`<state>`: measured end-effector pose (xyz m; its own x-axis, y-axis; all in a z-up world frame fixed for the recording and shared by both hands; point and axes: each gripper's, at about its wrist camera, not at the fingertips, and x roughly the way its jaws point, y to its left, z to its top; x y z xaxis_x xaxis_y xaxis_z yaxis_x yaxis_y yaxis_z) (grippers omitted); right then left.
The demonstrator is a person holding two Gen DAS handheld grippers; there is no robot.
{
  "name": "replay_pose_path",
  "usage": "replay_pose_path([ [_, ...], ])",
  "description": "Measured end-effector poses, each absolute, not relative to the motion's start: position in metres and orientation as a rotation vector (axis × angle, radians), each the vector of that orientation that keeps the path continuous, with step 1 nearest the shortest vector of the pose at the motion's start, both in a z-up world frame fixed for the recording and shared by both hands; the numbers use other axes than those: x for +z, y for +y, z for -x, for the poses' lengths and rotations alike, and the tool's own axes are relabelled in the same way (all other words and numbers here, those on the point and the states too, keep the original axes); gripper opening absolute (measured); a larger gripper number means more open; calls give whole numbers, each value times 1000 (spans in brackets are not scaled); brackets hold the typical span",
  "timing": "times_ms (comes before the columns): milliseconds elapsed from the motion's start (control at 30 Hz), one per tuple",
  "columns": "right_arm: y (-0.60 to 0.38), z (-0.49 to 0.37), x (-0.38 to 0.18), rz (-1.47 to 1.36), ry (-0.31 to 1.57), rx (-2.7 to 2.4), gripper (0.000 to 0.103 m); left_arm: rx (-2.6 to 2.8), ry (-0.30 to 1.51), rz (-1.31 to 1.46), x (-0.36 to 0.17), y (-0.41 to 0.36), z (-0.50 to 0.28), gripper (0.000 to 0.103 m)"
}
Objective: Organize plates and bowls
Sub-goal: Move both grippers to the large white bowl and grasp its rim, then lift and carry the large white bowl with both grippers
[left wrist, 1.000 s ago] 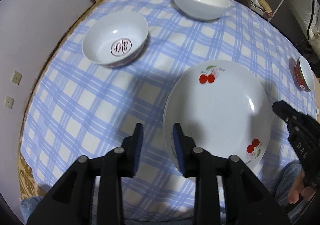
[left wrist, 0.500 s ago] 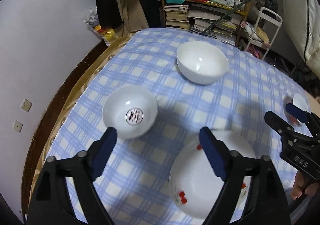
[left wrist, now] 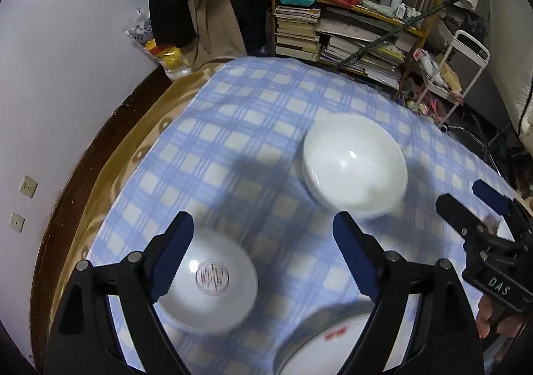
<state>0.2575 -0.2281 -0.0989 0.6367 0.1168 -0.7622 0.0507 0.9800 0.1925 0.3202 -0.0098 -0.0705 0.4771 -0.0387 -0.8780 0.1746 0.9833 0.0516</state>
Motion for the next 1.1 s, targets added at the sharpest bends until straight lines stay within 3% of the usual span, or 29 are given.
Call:
replay_pose_path([
  [500,-241,-335,-144,-157,1012,44,96,-152,1220,-182,-138,-45,-401,84],
  [533,-242,-339,-146,-153,1024,40,96,-156,1224,-186,-141,-46,-402,83],
  [600,-243,-344,-151,-154,1040,50,94,-164,1229,-194,-147,-50,-404,67],
  [667,-244,-349,-156,-174,1063,66,78,-175,1246,-195,-154,-52,-405,37],
  [700,-244,-351,-160,-190,1080,73,74,-189,1254,-179,-157,-52,-404,33],
  [767,-246,-356,-168,-244,1123,92,50,-198,1239,-151,-159,-52,-403,25],
  [800,-246,-357,-173,-272,1143,105,44,-207,1239,-140,-159,-52,-403,19],
  [867,-246,-356,-181,-323,1176,129,29,-242,1253,-119,-162,-54,-402,12],
  [933,-244,-354,-188,-385,1201,160,21,-257,1256,-124,-161,-57,-400,10],
  [1100,-236,-344,-187,-366,1198,141,17,-253,1254,-153,-154,-61,-391,10],
])
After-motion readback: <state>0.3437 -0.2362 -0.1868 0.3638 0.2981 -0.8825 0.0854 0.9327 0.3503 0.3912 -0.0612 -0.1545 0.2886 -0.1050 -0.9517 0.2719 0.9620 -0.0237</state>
